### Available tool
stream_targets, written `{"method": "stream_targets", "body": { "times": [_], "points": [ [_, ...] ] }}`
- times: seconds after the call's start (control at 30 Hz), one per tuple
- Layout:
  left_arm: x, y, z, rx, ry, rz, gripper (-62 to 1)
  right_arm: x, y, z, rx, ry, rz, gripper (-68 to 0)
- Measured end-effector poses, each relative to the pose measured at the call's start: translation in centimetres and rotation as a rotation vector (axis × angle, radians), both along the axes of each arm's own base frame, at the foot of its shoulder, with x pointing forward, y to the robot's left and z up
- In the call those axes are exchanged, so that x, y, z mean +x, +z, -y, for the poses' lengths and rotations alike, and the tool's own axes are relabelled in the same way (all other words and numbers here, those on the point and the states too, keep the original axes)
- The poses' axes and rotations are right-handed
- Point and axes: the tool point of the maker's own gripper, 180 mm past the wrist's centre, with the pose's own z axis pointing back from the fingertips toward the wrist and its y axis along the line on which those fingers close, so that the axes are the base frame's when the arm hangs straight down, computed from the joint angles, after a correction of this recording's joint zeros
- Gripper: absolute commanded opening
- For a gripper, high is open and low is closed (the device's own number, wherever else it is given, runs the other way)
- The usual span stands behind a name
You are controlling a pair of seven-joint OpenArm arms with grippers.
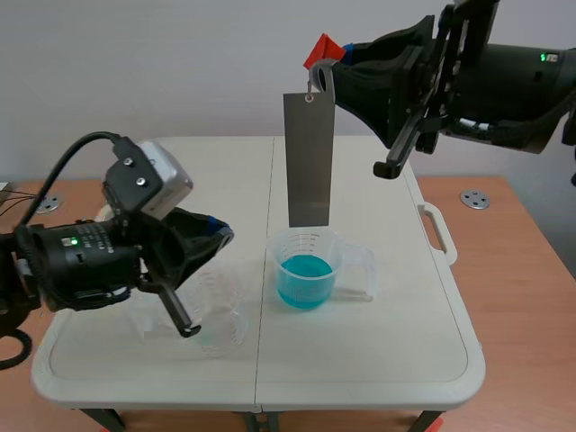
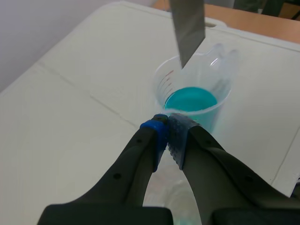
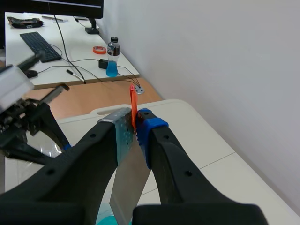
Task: Hold the metal plate by the orange handle, dip it into the blue solution, take it out and point at it, then put the plate back in the beaker on the left.
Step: 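Lower the plate into the blue solution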
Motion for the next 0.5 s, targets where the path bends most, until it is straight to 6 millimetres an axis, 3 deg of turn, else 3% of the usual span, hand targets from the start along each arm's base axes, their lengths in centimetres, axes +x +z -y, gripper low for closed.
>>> {"method": "stream_targets", "body": {
  "times": [0.23, 0.5],
  "points": [
    [-0.8, 3.1, -7.0, 0.059, 0.074, 0.055, -59.4, 0.2, -0.3, 0.2, -0.005, -0.006, -0.009, -66.2],
    [-4.5, 0.3, -15.8, 0.202, 0.285, -0.037, -59.4, 1.5, -2.7, 0.7, 0.018, -0.055, -0.084, -66.2]
  ]
}}
